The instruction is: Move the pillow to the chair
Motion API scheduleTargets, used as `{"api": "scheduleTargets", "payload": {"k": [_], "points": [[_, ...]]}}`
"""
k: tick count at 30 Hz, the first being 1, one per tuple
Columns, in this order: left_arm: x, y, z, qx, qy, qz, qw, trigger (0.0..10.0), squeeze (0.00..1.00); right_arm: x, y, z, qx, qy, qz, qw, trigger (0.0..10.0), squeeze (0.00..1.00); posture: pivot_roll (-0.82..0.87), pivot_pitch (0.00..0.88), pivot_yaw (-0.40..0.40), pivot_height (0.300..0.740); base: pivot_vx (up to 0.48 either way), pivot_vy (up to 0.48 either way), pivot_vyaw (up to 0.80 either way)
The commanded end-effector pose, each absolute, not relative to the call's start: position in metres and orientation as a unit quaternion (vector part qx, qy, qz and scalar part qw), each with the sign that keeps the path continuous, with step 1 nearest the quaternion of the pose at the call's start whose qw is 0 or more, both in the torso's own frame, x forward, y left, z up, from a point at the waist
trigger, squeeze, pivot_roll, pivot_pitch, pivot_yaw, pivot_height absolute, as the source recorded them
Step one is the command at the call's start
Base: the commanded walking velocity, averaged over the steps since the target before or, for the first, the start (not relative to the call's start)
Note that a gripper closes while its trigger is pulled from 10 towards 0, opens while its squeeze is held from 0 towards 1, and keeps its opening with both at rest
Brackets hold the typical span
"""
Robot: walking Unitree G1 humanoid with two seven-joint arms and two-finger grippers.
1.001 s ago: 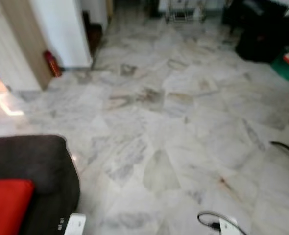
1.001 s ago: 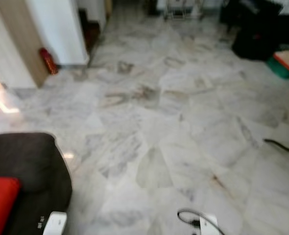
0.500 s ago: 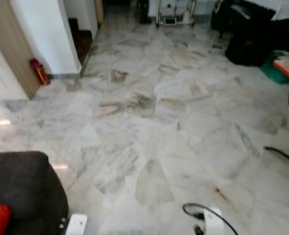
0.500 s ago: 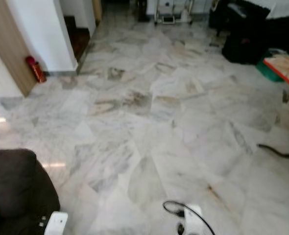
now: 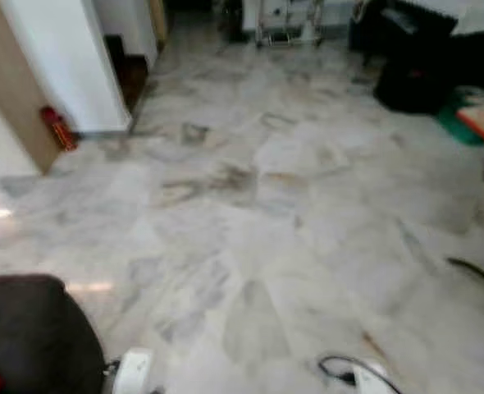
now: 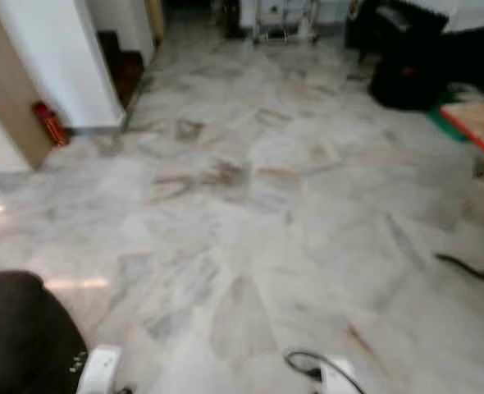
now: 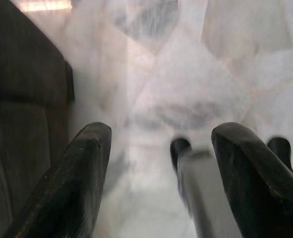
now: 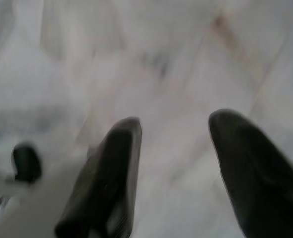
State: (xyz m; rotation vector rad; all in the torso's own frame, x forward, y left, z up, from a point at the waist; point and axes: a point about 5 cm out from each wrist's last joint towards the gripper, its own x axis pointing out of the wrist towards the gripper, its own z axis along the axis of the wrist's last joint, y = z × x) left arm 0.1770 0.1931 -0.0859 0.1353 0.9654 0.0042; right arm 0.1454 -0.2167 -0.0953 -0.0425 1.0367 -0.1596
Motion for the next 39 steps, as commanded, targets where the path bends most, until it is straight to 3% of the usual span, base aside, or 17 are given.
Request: {"api": "scheduleTargets", "payload": {"k": [1, 39], "points": [[0.1677, 0.2046, -0.0887, 0.076, 0.481, 0.01, 0.873, 10.0, 0.0, 0.1536, -0.2069, -0.0938, -0.007, 0.483, -0.067, 0.873, 10.0, 0.0, -0.06, 0.0, -0.002, 0.74, 0.262, 0.0, 0.0], [0.1675, 0.2032, -0.089, 0.075, 0.482, 0.007, 0.873, 10.0, 0.0, 0.153, -0.2073, -0.094, -0.004, 0.483, -0.068, 0.873, 10.0, 0.0, -0.07, 0.0, 0.0, 0.74, 0.255, 0.0, 0.0]]}}
